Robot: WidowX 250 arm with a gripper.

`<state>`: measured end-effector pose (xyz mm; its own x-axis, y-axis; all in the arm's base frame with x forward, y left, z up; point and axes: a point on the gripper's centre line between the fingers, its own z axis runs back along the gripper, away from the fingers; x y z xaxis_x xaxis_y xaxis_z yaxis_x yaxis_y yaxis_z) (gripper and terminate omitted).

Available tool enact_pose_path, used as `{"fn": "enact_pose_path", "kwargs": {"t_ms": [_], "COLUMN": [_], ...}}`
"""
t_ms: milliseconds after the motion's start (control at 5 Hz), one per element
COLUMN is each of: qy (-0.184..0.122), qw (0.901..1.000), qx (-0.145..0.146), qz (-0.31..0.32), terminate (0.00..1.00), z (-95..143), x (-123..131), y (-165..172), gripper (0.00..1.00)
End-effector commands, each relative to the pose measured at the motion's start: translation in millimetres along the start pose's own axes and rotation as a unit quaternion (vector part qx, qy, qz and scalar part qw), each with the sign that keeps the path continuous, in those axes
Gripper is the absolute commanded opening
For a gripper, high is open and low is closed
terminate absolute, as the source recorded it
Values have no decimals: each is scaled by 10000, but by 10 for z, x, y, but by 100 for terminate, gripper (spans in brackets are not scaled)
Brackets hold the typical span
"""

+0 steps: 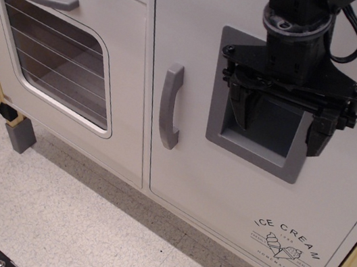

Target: Open fridge

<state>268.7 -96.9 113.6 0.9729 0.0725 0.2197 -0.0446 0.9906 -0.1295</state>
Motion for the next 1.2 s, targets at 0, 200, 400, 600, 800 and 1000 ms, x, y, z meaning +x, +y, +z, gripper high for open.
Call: {"fn": "enact_pose_path", "kwargs": {"t_ms": [0,200,400,600,800,1000], "qy": [0,-121,-249,-392,-575,-662], "qw": [10000,9999,9992,9985,9963,9951], "qx": [0,66,321,346,475,609], "qz": [0,-48,7,-168,-428,-417], "terminate": [0,0,0,0,0,0], "z": [0,-75,-134,-179,-219,-238], "x": [0,258,353,387,294,210], "y": [0,409,757,1059,1243,1353], "gripper": [100,100,100,100,100,100]}}
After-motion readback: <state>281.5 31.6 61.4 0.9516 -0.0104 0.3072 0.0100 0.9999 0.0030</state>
